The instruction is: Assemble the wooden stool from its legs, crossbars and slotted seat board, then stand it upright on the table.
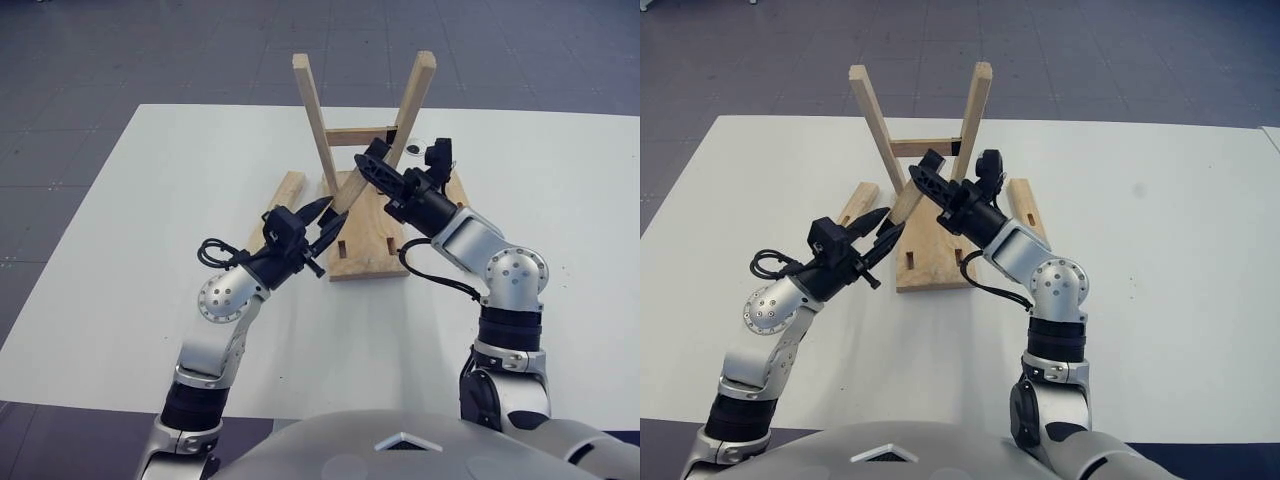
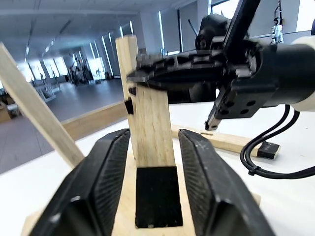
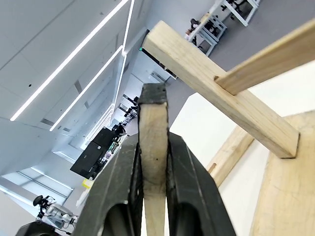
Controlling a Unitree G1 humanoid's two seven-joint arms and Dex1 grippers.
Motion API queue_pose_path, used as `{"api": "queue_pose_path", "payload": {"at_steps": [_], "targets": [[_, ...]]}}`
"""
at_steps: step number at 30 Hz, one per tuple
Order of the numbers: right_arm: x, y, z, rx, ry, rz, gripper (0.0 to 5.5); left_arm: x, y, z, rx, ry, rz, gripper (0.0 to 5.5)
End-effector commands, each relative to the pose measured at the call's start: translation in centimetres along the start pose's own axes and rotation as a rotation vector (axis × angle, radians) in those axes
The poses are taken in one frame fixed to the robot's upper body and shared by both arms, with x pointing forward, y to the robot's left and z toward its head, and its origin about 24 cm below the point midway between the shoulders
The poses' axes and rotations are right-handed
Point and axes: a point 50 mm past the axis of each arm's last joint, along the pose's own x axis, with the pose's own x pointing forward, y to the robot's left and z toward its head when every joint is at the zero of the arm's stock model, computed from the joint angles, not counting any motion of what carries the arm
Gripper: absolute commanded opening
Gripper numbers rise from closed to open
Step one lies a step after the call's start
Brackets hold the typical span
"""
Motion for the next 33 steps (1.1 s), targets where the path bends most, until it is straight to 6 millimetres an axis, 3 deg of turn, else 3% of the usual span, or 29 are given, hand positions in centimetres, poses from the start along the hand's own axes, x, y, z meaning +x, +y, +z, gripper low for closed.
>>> {"api": "queue_pose_path", "payload": {"at_steps": [1,4,6,9,12,18,24,33], "targets": [[-0.2,-0.5,0.2,0.1,-0.015,-0.016,0.41,-0.2,0.3,-0.8,0.082,0.014,-0.047,2.45],[-1.7,-2.3,2.1,0.03,-0.071,-0.145,0.41,-1.2,1.8,-0.2,0.104,-0.004,0.008,2.67],[-3.9,-3.1,4.6,-0.077,-0.15,-0.26,0.41,-1.7,2.9,0.3,0.111,-0.008,0.052,2.67],[-7.4,-2.8,8.4,-0.312,-0.24,-0.428,0.41,-2.6,4.0,-0.4,0.108,0.045,0.146,2.67],[-8.6,-2.4,10.4,-0.492,-0.285,-0.557,0.41,-3.1,3.7,-1.5,0.083,0.1,0.215,2.67],[-8.2,-4.9,10.4,-0.701,-0.257,-0.751,0.41,-2.7,3.0,-2.1,0.059,0.125,0.224,2.67],[-7.5,-7.1,9.7,-0.685,-0.254,-0.789,0.41,-2.7,2.7,-2.2,0.046,0.128,0.223,2.67],[-6.4,-8.0,9.4,-0.694,-0.237,-0.778,0.41,-2.5,2.3,-2.2,0.03,0.124,0.217,2.67]]}}
